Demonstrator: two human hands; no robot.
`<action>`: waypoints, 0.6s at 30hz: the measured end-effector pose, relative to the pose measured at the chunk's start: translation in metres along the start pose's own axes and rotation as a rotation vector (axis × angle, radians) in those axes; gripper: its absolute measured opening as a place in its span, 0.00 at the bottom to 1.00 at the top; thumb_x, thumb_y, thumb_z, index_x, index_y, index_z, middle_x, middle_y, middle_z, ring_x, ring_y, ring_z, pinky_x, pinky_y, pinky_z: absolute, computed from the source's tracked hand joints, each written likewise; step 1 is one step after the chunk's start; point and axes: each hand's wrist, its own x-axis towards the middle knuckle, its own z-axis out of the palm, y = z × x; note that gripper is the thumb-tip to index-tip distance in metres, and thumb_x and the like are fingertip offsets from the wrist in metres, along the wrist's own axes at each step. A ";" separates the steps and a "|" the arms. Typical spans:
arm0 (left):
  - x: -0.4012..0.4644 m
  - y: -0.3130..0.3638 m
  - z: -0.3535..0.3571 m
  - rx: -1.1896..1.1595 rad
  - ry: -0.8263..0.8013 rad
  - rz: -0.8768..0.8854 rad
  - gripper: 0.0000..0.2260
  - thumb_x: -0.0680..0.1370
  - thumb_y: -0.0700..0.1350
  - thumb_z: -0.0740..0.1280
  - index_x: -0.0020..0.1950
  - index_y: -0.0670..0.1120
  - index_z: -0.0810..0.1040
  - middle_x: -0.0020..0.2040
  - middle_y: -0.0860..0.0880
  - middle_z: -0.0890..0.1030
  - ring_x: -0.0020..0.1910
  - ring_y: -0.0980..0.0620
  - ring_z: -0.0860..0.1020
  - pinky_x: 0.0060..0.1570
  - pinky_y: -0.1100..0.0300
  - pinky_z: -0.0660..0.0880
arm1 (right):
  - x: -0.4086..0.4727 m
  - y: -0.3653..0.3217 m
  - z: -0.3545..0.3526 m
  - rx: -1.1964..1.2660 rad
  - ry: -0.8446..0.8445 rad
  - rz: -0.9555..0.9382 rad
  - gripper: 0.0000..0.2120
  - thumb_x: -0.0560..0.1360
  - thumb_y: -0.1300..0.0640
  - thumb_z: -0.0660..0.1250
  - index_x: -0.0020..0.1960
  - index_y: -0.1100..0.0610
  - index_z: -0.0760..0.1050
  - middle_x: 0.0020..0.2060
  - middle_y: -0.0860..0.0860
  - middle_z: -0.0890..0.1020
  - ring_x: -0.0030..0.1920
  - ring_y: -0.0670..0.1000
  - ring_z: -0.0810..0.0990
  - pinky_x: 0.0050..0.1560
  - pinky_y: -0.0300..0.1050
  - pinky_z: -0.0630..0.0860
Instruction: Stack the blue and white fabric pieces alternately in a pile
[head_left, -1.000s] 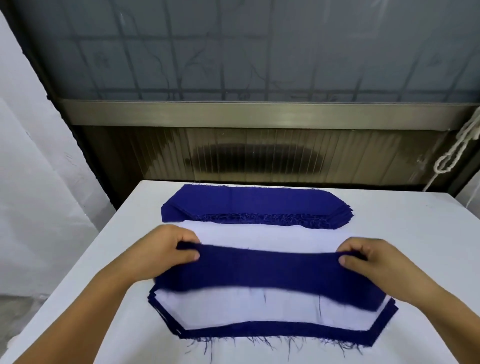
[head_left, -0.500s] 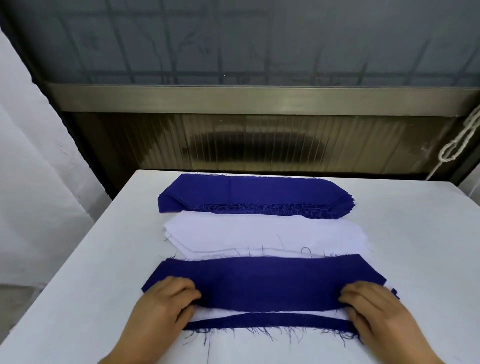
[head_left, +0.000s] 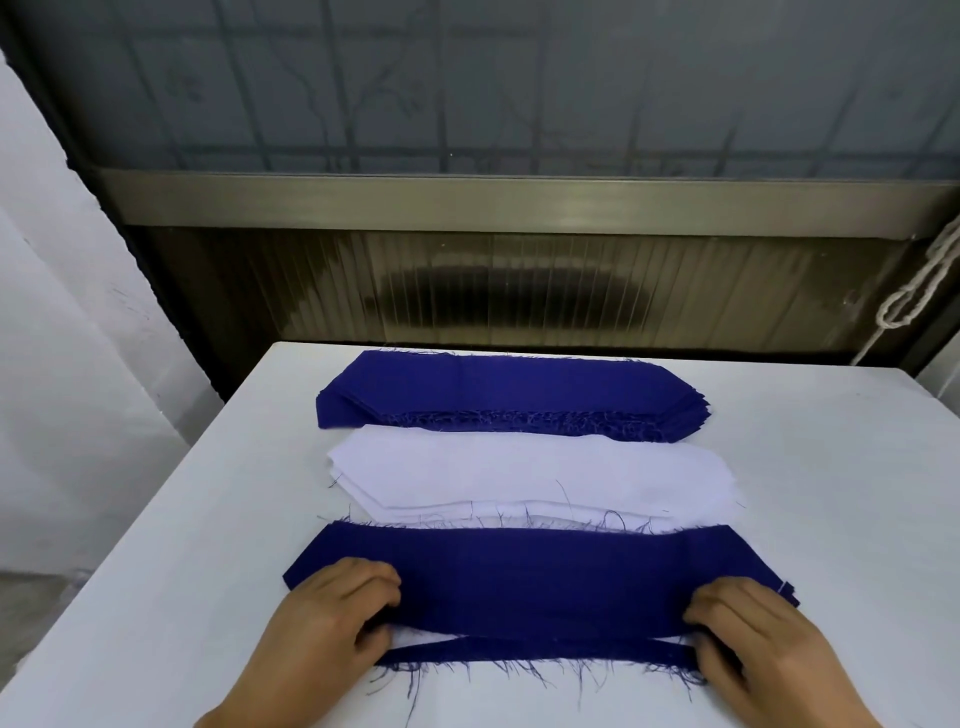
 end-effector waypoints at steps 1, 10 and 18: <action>-0.001 -0.001 0.000 -0.010 -0.008 -0.008 0.23 0.81 0.58 0.54 0.39 0.49 0.82 0.48 0.60 0.80 0.47 0.64 0.76 0.45 0.72 0.71 | 0.000 0.000 0.000 0.002 -0.003 0.008 0.10 0.71 0.58 0.62 0.36 0.56 0.82 0.38 0.46 0.81 0.43 0.46 0.77 0.45 0.40 0.73; 0.003 0.005 -0.010 -0.059 -0.163 -0.060 0.06 0.70 0.54 0.69 0.39 0.53 0.80 0.49 0.64 0.76 0.47 0.64 0.75 0.46 0.70 0.71 | 0.001 -0.005 -0.007 0.041 -0.069 0.066 0.13 0.73 0.49 0.64 0.35 0.53 0.81 0.37 0.43 0.80 0.41 0.43 0.76 0.42 0.37 0.71; 0.041 0.030 0.012 -0.041 -0.253 -0.083 0.08 0.77 0.55 0.65 0.41 0.54 0.77 0.43 0.62 0.73 0.43 0.63 0.72 0.42 0.67 0.72 | 0.047 -0.031 0.003 0.089 -0.291 0.133 0.05 0.75 0.49 0.67 0.42 0.48 0.76 0.38 0.39 0.75 0.35 0.40 0.73 0.36 0.34 0.71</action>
